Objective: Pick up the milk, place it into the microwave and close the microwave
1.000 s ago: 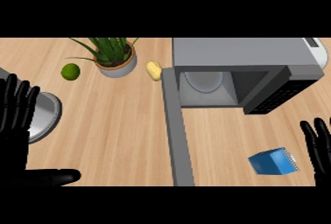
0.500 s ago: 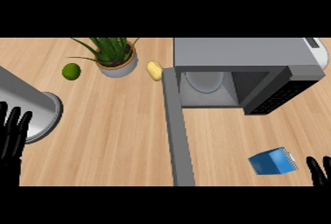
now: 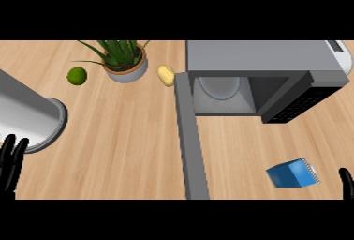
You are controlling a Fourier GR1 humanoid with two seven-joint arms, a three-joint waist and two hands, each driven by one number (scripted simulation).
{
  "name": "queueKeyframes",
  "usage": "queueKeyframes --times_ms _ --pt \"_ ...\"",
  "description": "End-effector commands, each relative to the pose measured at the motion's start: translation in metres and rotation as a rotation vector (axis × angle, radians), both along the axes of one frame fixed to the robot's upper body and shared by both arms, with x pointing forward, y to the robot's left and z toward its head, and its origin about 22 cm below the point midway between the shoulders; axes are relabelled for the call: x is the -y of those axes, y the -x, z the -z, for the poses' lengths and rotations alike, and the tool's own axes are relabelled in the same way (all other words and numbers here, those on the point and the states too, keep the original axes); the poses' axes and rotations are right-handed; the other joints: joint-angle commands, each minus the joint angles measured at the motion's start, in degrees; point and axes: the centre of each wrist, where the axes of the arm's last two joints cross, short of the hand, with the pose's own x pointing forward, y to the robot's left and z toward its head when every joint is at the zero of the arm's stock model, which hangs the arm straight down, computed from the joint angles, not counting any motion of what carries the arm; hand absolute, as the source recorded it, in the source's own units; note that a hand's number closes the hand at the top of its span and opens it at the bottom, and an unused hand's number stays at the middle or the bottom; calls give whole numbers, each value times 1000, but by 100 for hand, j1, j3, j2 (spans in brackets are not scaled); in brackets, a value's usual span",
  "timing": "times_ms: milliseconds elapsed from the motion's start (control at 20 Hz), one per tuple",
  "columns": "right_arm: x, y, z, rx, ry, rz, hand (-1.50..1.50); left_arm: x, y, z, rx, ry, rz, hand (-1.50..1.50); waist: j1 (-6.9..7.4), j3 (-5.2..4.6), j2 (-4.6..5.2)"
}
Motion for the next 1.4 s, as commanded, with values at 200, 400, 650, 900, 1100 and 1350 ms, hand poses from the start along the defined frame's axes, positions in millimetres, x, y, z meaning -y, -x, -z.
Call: queueKeyframes --times_ms 200,400,650,900,1100,1350 --pt "-1 -5 37 -7 31 133 -150 7 21 -9 13 -6 -16 -150 -1 3 2" --pt "29 -12 52 -42 40 162 -150 -5 26 14 0 -12 -2 -150 13 1 3" --pt "46 -21 75 -80 41 197 -150 -7 42 17 13 1 -2 -150 37 2 3" --pt "46 -33 105 -80 61 263 -150 -3 53 20 4 -13 6 -150 55 2 3" --pt "69 -33 105 -99 92 279 -150 1 46 11 12 -11 -6 -150 23 2 7" --pt "86 -30 127 -156 90 257 -150 -1 41 14 7 -26 0 -150 24 1 8"
